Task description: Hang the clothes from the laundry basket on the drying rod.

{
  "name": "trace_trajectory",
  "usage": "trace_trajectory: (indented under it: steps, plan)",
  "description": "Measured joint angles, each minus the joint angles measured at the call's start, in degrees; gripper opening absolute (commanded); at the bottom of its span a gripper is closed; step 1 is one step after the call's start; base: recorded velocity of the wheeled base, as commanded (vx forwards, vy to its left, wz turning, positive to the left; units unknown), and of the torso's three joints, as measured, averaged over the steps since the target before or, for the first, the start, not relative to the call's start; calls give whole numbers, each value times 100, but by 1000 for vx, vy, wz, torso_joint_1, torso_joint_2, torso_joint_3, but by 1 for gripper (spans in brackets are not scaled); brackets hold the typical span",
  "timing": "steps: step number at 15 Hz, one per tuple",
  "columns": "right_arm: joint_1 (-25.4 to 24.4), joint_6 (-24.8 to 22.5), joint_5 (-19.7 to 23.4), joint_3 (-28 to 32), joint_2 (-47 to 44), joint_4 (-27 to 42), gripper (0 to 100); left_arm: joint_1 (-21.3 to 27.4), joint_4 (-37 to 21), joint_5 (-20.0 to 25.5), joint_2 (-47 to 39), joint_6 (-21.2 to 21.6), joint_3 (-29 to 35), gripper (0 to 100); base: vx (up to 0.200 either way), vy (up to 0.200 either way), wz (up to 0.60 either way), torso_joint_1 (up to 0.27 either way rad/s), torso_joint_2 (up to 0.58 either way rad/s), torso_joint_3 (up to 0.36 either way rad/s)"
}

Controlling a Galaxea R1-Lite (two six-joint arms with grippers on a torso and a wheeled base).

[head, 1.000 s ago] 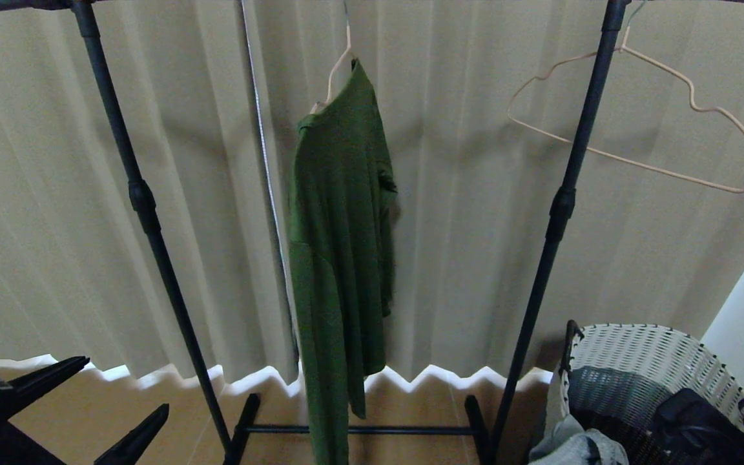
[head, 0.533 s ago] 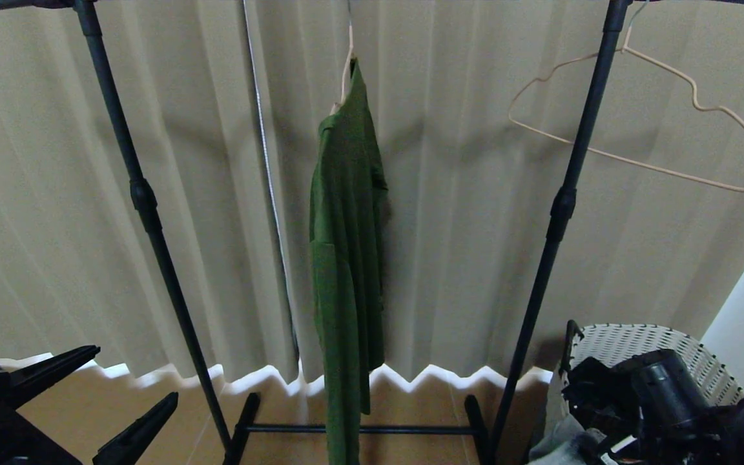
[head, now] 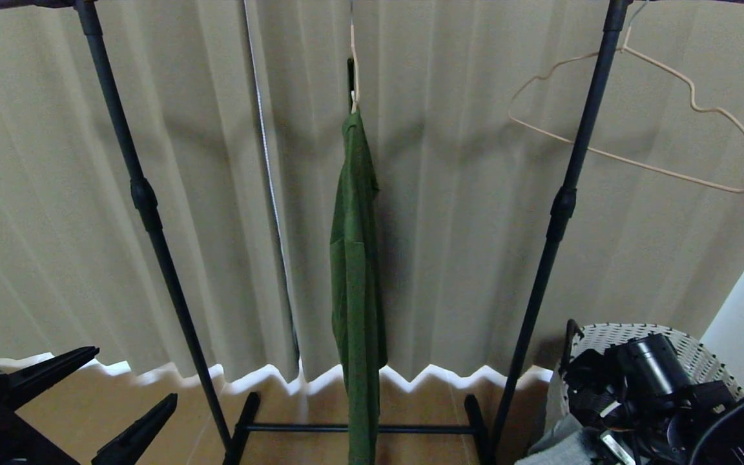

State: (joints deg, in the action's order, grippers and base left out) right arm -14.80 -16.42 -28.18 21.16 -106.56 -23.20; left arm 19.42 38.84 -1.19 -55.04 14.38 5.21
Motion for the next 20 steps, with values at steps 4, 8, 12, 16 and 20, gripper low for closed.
trace_trajectory:
  steps: [4,8,12,16,20]
  plan:
    - [0,33,139,2,-83,-6,0,1,-2,-6,0,1,-20,100,0,0,0,0,0,0]
    - [2,96,438,46,61,13,0,-5,-2,-9,2,9,-44,100,0,0,0,0,0,0]
    - [-7,230,501,41,1061,35,0,-10,0,-11,9,20,-57,100,0,0,0,0,0,0]
    - [-138,336,824,13,2238,-4,0,-5,-2,-20,9,50,-140,100,-150,0,0,3,2,1]
    - [-306,336,834,-48,2782,-1,0,-10,-6,-20,11,48,-157,100,-200,0,0,0,1,1]
